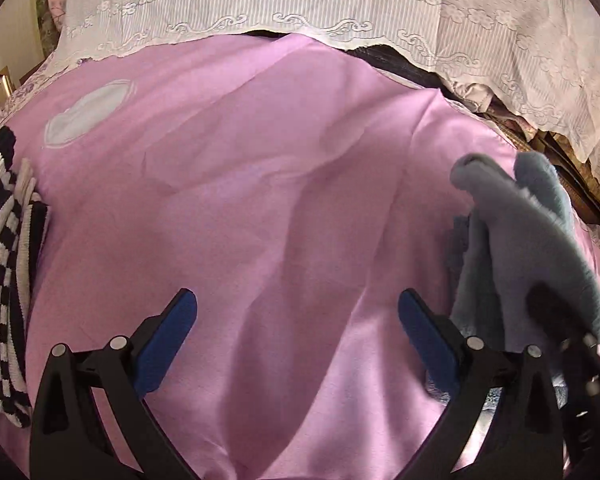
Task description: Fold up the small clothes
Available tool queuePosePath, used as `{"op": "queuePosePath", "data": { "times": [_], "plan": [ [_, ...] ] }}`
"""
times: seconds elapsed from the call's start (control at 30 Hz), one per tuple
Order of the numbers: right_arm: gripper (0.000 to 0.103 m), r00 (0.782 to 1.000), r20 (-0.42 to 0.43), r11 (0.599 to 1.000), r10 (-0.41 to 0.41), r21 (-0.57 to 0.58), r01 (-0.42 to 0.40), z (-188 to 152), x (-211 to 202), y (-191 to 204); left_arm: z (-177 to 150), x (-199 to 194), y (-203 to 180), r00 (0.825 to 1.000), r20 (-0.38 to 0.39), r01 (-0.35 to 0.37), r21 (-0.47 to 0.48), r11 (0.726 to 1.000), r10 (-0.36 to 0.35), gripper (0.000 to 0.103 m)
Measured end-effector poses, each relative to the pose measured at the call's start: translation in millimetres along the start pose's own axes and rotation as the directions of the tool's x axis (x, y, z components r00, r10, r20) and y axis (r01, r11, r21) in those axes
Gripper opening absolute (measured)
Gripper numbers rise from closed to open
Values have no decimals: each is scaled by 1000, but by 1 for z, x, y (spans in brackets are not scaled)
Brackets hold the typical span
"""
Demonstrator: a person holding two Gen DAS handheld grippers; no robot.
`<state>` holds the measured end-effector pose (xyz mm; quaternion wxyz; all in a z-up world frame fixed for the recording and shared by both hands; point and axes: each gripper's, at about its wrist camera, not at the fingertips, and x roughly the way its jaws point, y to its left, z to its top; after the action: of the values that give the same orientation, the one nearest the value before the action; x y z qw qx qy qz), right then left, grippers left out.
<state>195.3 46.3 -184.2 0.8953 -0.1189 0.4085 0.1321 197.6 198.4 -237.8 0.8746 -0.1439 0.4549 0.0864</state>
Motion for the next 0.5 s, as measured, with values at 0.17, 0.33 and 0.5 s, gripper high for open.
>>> {"op": "queuePosePath", "data": {
  "times": [0.17, 0.33, 0.5],
  "plan": [
    [38, 999, -33, 997, -16, -74, 14, -10, 13, 15, 1, 1, 3, 1000, -2, -23, 7, 1000, 23, 98],
    [47, 997, -19, 996, 75, -50, -76, -12, -1, 9, 4, -3, 4, 999, -2, -32, 16, 999, 32, 98],
    [45, 973, 64, 975, 222, 19, -223, -16, -39, -22, 18, -23, 0, 998, 53, -29, 31, 999, 27, 98]
  ]
}}
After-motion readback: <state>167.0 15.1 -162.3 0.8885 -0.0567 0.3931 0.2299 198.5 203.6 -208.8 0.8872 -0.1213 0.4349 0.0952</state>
